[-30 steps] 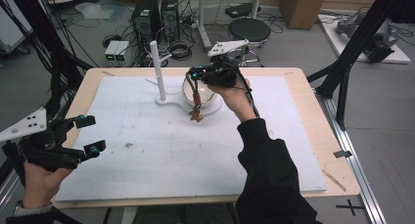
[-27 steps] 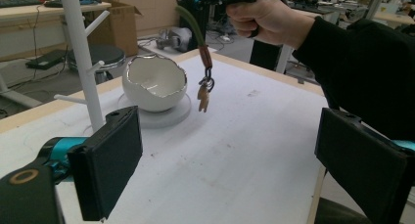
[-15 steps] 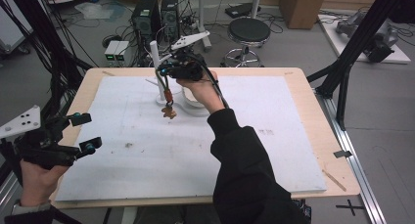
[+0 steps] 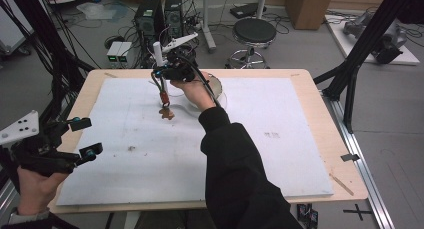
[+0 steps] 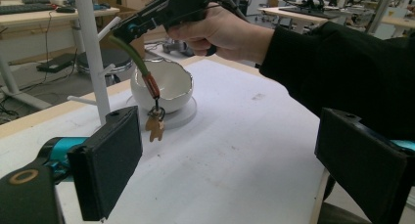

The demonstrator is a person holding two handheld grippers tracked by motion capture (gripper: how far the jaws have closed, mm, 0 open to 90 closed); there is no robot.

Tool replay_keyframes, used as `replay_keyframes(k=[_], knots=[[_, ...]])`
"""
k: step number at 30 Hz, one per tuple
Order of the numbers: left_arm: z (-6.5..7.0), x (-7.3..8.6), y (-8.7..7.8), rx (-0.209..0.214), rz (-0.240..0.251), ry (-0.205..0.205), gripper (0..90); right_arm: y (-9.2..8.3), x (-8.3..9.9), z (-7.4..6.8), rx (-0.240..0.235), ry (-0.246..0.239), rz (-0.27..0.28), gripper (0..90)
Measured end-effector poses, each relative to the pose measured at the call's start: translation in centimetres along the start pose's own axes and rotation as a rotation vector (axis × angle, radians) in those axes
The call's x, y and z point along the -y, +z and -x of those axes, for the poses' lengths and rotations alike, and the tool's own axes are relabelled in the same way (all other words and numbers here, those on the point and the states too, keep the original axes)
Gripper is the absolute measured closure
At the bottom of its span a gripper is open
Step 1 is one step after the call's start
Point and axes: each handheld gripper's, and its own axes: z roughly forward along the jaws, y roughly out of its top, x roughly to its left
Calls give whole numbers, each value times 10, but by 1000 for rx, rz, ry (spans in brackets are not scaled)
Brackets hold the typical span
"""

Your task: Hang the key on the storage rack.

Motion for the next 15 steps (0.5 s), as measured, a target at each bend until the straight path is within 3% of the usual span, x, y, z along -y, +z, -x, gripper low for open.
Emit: replay_keyframes(k=[9,15], knots=[[-5,5,6,-5,-26,-16,108,17,8,14,21,35,-20,849],[-8,7,9,-3,-35,-23,108,25,12,17,30,21,-43,849]])
